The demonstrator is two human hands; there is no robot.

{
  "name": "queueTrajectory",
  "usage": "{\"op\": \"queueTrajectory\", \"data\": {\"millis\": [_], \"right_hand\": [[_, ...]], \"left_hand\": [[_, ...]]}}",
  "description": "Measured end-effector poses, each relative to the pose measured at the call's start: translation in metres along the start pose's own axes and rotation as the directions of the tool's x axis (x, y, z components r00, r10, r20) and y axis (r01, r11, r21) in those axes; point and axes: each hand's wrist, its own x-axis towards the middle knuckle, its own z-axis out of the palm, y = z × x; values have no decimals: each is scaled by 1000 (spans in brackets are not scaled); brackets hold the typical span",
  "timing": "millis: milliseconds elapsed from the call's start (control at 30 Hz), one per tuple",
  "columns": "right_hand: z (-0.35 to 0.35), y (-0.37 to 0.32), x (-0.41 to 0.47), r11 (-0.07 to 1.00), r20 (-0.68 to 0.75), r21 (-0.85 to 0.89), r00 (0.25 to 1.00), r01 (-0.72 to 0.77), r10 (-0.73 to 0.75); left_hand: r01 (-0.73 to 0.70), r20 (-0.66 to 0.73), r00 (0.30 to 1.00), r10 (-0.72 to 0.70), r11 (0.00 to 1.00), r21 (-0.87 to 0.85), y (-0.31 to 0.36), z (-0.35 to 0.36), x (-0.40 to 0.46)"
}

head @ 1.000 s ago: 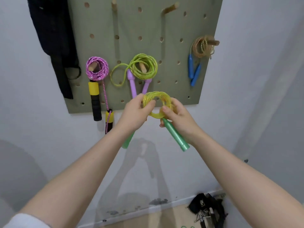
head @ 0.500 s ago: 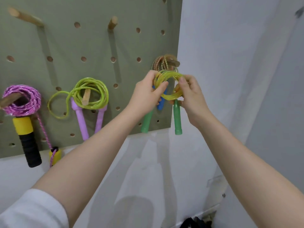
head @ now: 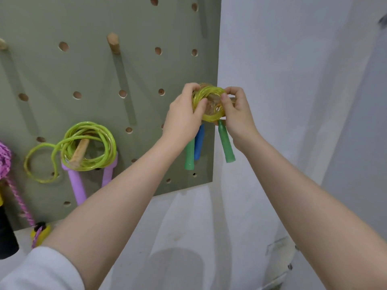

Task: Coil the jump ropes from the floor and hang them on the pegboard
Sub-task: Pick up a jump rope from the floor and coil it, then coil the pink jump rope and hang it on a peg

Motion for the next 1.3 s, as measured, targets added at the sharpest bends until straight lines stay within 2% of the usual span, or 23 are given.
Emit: {"op": "queueTrajectory", "data": {"millis": [100, 233, 333, 533, 700, 800, 867, 900, 967, 1033, 1167, 1233, 1300], "right_hand": [[8, 5, 8, 998, 19, -55, 1000, -2, 4], [14, 8, 13, 977, -40, -212, 999, 12, -20], [13, 8, 7, 973, -47, -229, 999, -24, 13], [3, 3, -27, 960, -78, -275, 994, 57, -81], [7, -7, -80, 941, -182, -327, 971, 86, -152], [18, -4, -123, 952, -102, -305, 993, 18, -52], [26, 4, -156, 950, 86, -298, 988, -95, 126], [31, 9, -174, 935, 203, -318, 953, -155, 227], [37, 21, -218, 884, 398, -413, 830, -219, 392], [41, 34, -266, 823, 498, -525, 706, -218, 504], [40, 57, -360, 695, 557, -696, 475, -180, 681], [38, 68, -405, 652, 535, -727, 417, -215, 735], [33, 85, -450, 602, 490, -733, 369, -318, 790]], "left_hand": [[-8, 1, 1000, 7, 994, 106, -6, -6, 9], [5, 17, 1000, -10, 963, 269, -10, -7, 10], [-3, 9, 1000, 0, 967, 254, -13, -6, 4], [-6, -6, 1000, 7, 985, 173, -5, -19, -22], [-52, 79, 996, 39, 984, 168, 0, -38, -64], [-47, 176, 984, 14, 982, 185, -6, -52, -106], [-26, 267, 963, -35, 975, 223, -16, -61, -139], [4, 308, 948, -82, 969, 247, -22, -66, -157], [99, 370, 905, -209, 950, 295, -32, -78, -197], [206, 411, 846, -340, 918, 338, -42, -91, -240], [297, 523, 704, -481, 868, 398, -59, -113, -333], [360, 566, 618, -545, 837, 413, -69, -117, -382], [458, 567, 546, -617, 786, 415, -80, -115, -433]]}}
